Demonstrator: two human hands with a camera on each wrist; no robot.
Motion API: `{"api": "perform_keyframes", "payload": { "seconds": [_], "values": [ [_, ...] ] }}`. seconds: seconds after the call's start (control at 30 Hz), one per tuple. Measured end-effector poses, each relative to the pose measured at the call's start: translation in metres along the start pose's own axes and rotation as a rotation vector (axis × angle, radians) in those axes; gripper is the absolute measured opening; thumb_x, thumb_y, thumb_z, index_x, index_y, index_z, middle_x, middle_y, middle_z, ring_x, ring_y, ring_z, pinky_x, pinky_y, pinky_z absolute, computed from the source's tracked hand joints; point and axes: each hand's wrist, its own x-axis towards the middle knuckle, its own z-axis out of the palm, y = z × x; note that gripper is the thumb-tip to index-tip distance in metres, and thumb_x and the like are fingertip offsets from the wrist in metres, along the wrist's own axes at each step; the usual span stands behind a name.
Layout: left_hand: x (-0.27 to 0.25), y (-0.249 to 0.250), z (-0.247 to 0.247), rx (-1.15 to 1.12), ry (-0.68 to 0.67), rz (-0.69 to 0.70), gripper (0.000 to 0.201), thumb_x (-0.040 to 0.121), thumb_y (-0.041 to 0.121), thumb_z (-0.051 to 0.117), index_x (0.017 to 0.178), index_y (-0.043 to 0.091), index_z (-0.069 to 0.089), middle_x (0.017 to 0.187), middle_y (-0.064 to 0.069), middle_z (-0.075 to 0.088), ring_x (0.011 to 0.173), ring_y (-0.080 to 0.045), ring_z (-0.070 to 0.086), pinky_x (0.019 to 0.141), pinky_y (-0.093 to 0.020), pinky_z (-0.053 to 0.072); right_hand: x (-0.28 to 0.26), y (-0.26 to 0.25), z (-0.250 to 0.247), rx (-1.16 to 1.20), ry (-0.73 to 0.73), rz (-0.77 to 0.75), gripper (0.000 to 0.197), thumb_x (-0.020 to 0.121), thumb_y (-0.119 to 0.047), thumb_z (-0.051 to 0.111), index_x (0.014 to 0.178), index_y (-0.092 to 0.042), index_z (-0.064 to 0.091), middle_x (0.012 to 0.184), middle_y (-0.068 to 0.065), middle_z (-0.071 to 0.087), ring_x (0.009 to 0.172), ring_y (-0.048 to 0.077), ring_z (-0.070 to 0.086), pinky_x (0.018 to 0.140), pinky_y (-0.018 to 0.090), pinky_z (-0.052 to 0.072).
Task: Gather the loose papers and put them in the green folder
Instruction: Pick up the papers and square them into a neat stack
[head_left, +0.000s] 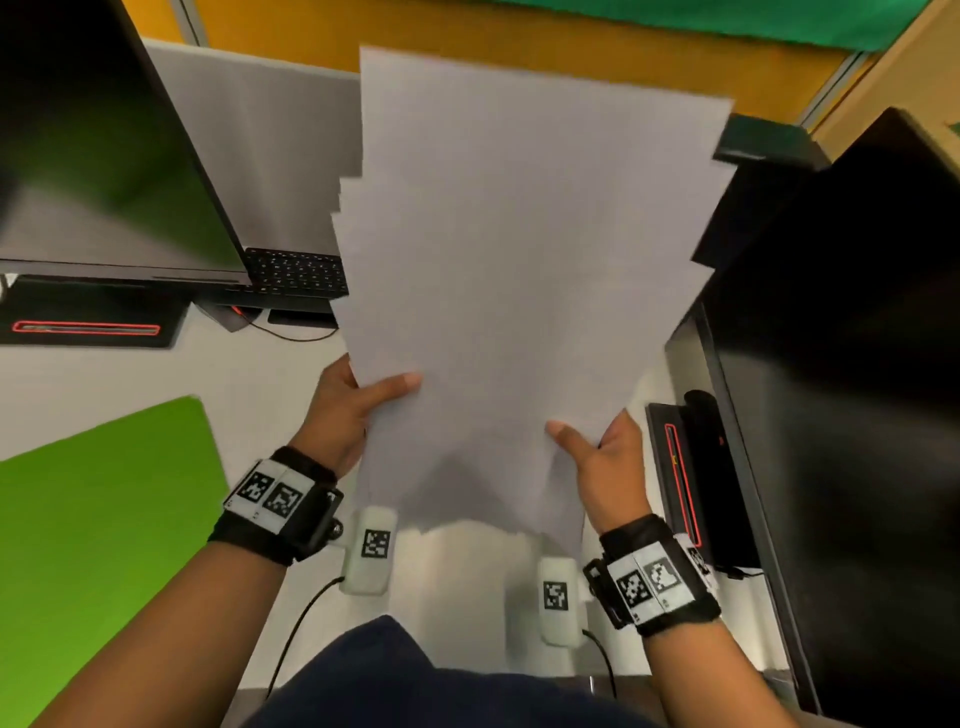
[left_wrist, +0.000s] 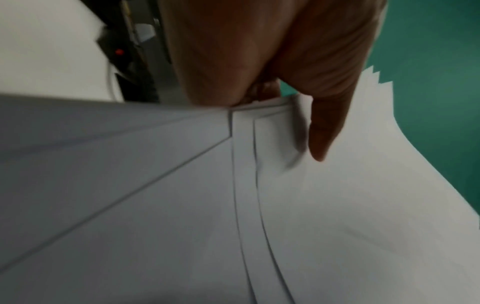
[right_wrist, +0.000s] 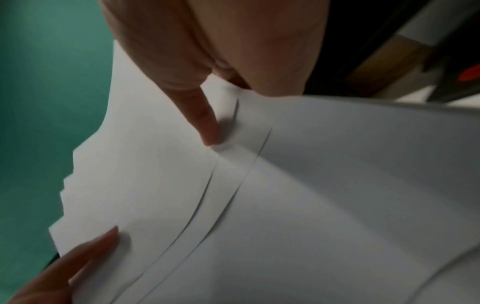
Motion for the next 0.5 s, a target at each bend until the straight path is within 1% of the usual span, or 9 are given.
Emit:
{"api": "perform_keyframes", "payload": {
  "seconds": [0.03, 0.1, 0.17, 0.23, 0.3, 0.37, 0.4, 0.43, 0.5],
  "values": [
    [0.000, 0.011, 0.006, 0.008, 0.017, 0.060, 0.030, 0.070, 0.006, 0.072, 0.098, 0.013, 0.067, 0.088, 0.004, 0.078, 0.082, -0.013, 0.073, 0.070, -0.024, 0.058, 0.001, -0.007, 0.001, 0.005, 0.029, -0.055, 0.036, 0.079, 0.008, 0.065, 0.114, 0.002, 0.058, 0.111, 0.017, 0.068, 0.103, 0.025, 0.066, 0.094, 0.030, 0.052],
    [-0.003, 0.028, 0.014, 0.080, 0.051, 0.195, 0.028, 0.077, -0.004, 0.066, 0.095, 0.018, 0.067, 0.085, 0.010, 0.077, 0.082, -0.009, 0.072, 0.073, -0.022, 0.057, 0.001, -0.015, 0.003, 0.028, 0.078, -0.126, 0.031, 0.080, 0.006, 0.065, 0.111, 0.003, 0.059, 0.103, 0.013, 0.069, 0.097, 0.022, 0.067, 0.090, 0.029, 0.053],
    [-0.008, 0.035, 0.020, 0.155, 0.065, 0.299, 0.030, 0.079, -0.004, 0.066, 0.094, 0.022, 0.066, 0.083, 0.018, 0.076, 0.082, -0.001, 0.071, 0.073, -0.015, 0.054, -0.001, -0.017, 0.005, 0.026, 0.117, -0.153, 0.020, 0.082, 0.002, 0.066, 0.101, 0.004, 0.061, 0.088, 0.010, 0.068, 0.085, 0.017, 0.067, 0.083, 0.028, 0.055],
    [-0.015, 0.032, 0.026, 0.187, 0.076, 0.351, 0.033, 0.080, -0.004, 0.065, 0.090, 0.028, 0.066, 0.080, 0.024, 0.075, 0.080, 0.005, 0.069, 0.071, -0.009, 0.052, -0.004, -0.010, 0.007, 0.014, 0.130, -0.134, 0.009, 0.083, -0.001, 0.066, 0.088, 0.003, 0.061, 0.075, 0.005, 0.064, 0.068, 0.007, 0.064, 0.071, 0.025, 0.054],
    [-0.020, 0.019, 0.029, 0.192, 0.076, 0.352, 0.036, 0.080, -0.005, 0.064, 0.088, 0.030, 0.064, 0.080, 0.026, 0.074, 0.080, 0.008, 0.069, 0.070, -0.008, 0.051, -0.006, 0.002, 0.010, 0.022, 0.154, -0.063, 0.017, 0.083, -0.004, 0.066, 0.073, 0.000, 0.054, 0.065, 0.004, 0.054, 0.054, -0.002, 0.055, 0.063, 0.019, 0.048],
    [-0.025, 0.005, 0.029, 0.202, 0.076, 0.326, 0.037, 0.078, -0.003, 0.067, 0.095, 0.031, 0.061, 0.084, 0.029, 0.073, 0.084, 0.009, 0.068, 0.072, -0.006, 0.050, -0.010, 0.010, 0.014, 0.035, 0.189, 0.029, 0.038, 0.084, -0.008, 0.067, 0.063, -0.013, 0.035, 0.061, 0.000, 0.036, 0.046, 0.000, 0.042, 0.052, 0.007, 0.040],
    [-0.027, -0.001, 0.027, 0.199, 0.079, 0.307, 0.037, 0.077, 0.000, 0.069, 0.097, 0.030, 0.061, 0.087, 0.028, 0.073, 0.087, 0.008, 0.068, 0.073, -0.006, 0.050, -0.012, 0.012, 0.014, 0.033, 0.199, 0.055, 0.043, 0.083, -0.010, 0.067, 0.063, -0.017, 0.029, 0.061, -0.001, 0.030, 0.047, 0.003, 0.037, 0.050, 0.006, 0.038],
    [-0.028, -0.004, 0.026, 0.197, 0.086, 0.292, 0.038, 0.075, 0.003, 0.071, 0.100, 0.029, 0.061, 0.089, 0.027, 0.073, 0.089, 0.006, 0.068, 0.074, -0.006, 0.050, -0.014, 0.011, 0.014, 0.036, 0.199, 0.069, 0.045, 0.083, -0.010, 0.068, 0.063, -0.018, 0.028, 0.061, -0.002, 0.029, 0.048, 0.005, 0.036, 0.048, 0.004, 0.038],
    [-0.029, -0.006, 0.024, 0.196, 0.101, 0.282, 0.041, 0.073, 0.005, 0.073, 0.103, 0.028, 0.060, 0.091, 0.025, 0.073, 0.092, 0.004, 0.068, 0.076, -0.007, 0.050, -0.016, 0.009, 0.012, 0.073, 0.190, 0.045, 0.045, 0.083, -0.004, 0.067, 0.060, -0.018, 0.031, 0.056, -0.006, 0.033, 0.041, -0.001, 0.042, 0.046, 0.002, 0.038]
  ]
}}
